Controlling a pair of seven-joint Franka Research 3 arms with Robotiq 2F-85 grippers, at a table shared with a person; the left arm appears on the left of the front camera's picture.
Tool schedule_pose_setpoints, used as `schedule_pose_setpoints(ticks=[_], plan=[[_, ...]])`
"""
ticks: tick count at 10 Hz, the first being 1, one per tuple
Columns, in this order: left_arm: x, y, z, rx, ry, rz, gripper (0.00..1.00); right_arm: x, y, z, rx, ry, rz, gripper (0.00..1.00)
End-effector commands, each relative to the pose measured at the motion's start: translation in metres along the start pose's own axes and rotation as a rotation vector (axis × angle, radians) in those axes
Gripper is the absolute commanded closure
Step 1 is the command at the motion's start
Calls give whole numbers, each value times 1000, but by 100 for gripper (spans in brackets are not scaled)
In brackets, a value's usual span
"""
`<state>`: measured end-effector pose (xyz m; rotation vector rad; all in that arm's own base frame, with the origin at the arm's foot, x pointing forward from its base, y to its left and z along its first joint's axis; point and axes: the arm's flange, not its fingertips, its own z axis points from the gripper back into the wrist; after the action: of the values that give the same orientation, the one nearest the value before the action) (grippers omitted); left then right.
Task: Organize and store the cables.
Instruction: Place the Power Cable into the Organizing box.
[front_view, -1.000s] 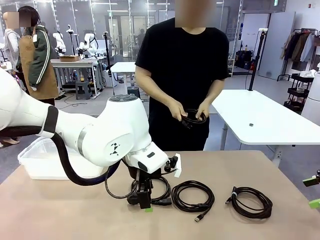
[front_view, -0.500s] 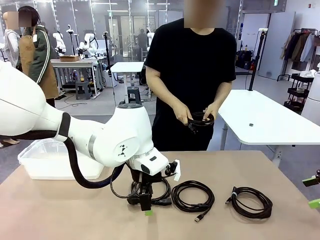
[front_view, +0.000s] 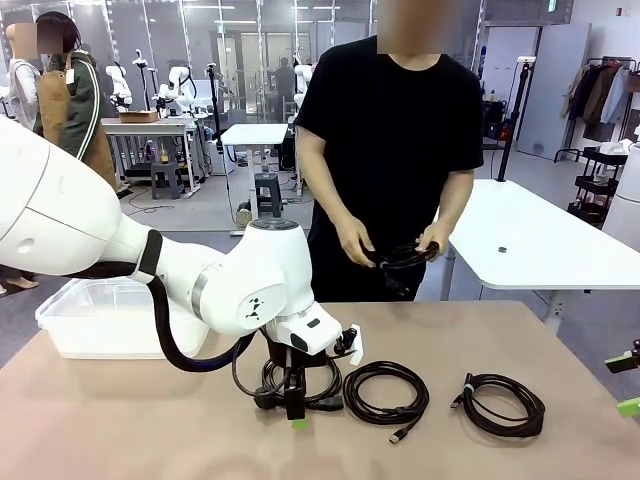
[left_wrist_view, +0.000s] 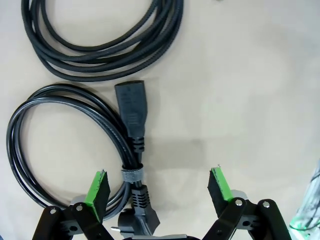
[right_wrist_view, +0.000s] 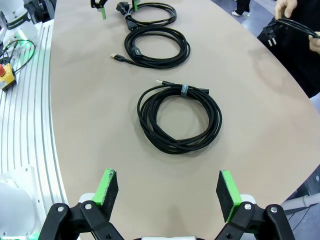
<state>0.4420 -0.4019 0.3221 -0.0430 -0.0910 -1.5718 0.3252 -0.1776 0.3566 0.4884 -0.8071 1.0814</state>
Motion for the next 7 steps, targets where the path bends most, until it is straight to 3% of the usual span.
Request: schedule_pose_setpoints(ticks=[1,6,7], plan=[[6,9,-2,21,16,22,0,4,0,2,-3,-8,-24,0],[3,18,-3,-17,-2,47,0,4,0,2,-3,-8,-24,0],[3,19,-4,-26,5,46,17,4,0,2,-3,-8,-24,0]])
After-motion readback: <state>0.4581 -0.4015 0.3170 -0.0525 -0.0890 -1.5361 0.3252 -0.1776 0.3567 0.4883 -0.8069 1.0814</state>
